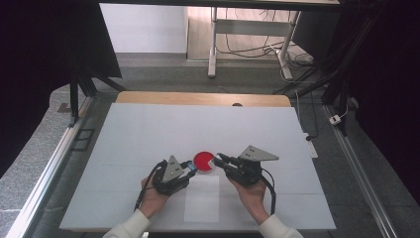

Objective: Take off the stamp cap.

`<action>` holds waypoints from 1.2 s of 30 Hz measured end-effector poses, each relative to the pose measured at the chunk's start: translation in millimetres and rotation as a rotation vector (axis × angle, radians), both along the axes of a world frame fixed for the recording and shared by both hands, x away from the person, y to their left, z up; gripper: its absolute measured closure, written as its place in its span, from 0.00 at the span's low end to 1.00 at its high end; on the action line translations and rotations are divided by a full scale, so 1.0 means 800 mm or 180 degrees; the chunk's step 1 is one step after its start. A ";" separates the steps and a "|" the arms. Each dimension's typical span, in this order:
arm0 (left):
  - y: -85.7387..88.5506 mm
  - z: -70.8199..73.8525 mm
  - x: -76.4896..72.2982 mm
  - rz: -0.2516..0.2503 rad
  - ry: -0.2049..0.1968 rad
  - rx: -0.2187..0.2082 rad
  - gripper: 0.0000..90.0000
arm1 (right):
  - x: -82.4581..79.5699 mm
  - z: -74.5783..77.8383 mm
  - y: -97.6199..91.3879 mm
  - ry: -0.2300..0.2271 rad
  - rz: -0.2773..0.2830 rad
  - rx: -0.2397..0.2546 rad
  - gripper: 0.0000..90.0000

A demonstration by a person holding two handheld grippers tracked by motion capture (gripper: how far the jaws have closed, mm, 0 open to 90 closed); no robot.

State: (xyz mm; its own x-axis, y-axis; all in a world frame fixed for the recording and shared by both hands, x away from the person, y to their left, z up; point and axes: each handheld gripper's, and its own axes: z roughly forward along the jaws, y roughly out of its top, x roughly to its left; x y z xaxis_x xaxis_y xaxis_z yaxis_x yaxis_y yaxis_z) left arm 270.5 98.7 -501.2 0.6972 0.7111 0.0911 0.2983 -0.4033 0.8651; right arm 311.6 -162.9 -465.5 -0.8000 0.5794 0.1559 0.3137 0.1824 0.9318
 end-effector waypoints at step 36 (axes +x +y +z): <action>0.111 -0.006 -0.053 0.0345 0.0206 -0.0155 0.73 | 0.007 0.005 -0.017 -0.0050 -0.0081 0.0030 0.83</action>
State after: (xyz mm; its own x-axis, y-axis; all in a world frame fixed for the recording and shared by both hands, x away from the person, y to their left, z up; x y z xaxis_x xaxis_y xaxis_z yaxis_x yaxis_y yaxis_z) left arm 228.2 187.6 -506.4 0.6193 0.7850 0.0120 0.3937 -0.3238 0.8603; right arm 316.9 -176.6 -461.5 -0.7874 0.5982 0.1490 0.3034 0.1656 0.9384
